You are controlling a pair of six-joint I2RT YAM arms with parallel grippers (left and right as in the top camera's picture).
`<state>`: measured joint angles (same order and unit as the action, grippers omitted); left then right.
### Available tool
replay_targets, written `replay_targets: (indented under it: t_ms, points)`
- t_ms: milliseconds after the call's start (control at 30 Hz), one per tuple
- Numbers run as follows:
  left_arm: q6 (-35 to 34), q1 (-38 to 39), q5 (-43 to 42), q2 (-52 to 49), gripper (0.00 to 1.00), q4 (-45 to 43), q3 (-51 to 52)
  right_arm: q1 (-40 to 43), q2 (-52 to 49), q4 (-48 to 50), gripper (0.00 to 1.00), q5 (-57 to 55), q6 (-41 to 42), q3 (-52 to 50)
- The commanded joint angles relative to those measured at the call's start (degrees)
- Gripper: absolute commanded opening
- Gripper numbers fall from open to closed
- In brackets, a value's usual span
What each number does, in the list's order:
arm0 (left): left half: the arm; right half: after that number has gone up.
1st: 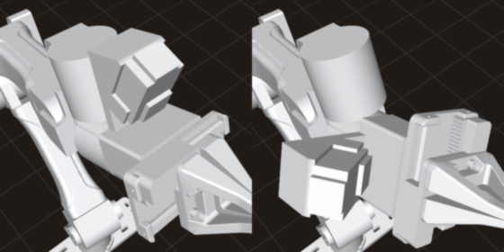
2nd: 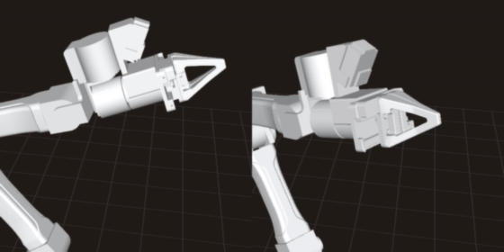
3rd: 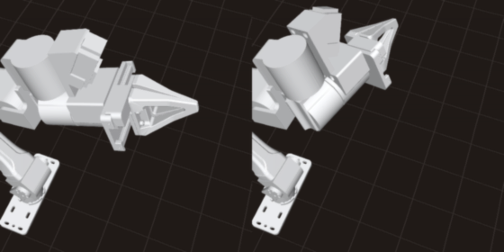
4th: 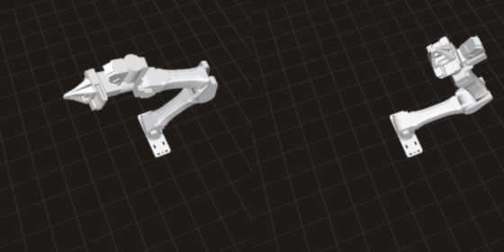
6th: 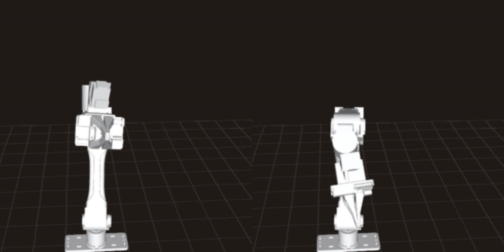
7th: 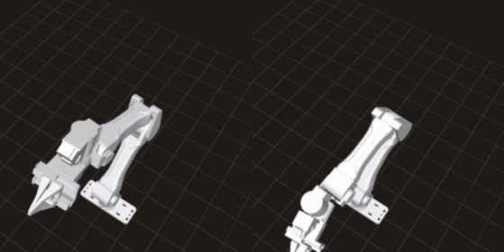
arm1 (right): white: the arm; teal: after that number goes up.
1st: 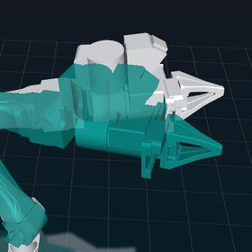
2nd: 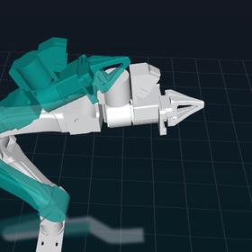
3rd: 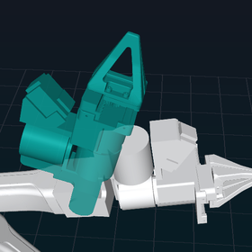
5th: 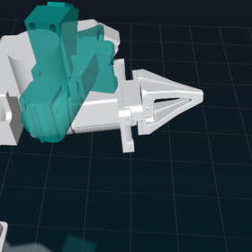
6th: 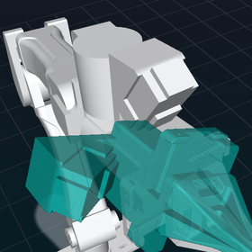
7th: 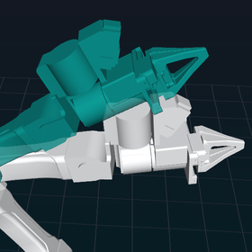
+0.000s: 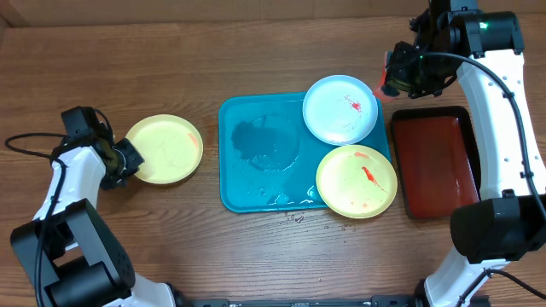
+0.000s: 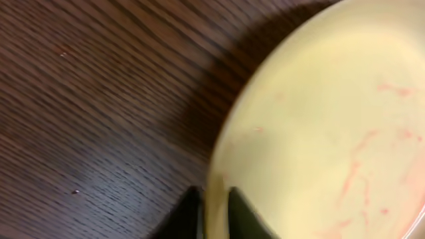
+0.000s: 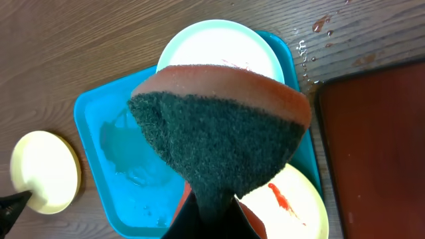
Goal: Clean dirty plates on tray and stack at the side
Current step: 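Move the yellow plate with the left gripper to the table's left side, then release the plate and grip the white plate rim with the left gripper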
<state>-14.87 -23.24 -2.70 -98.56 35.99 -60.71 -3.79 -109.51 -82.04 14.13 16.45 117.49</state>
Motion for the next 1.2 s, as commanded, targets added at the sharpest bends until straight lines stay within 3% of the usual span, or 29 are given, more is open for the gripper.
replay_targets:
  t_ms: [0,100,333,533,700,833,967,1033,1167]
  points:
    - [1.62,2.36,0.13,1.18,0.42,0.79,0.5,0.0,0.22,0.26,0.04,-0.17,-0.44,0.74]
    - [2.08,3.85,0.09,1.18,0.53,1.29,0.42,0.0,0.22,0.24,0.04,-0.17,-0.44,0.74]
    - [2.23,10.86,-4.11,1.18,0.56,9.49,-11.47,0.0,0.22,0.46,0.04,-0.17,-0.42,0.74]
    - [-5.22,28.22,-2.8,-1.03,0.64,11.15,-24.33,0.02,0.22,0.7,0.04,-0.2,-0.42,0.74]
    - [-10.14,39.17,-1.4,-11.56,0.76,14.14,-38.12,0.02,0.22,0.52,0.04,-0.2,-0.44,0.74]
    - [-15.13,44.48,-3.61,-20.59,0.74,14.4,-46.99,0.02,0.22,0.28,0.04,-0.2,-0.44,0.74]
    - [-19.52,47.58,-6.32,-26.47,0.63,12.98,-49.13,0.02,0.22,-0.15,0.04,-0.22,-0.44,0.74]
    - [-20.81,48.54,-7.52,-28.2,0.49,13.27,-49.11,0.02,0.22,-0.24,0.04,-0.46,-0.42,0.74]
    - [-21.35,50.53,-8.81,-30.08,0.48,12.92,-49.11,0.02,0.22,-0.22,0.04,-0.61,-0.42,0.74]
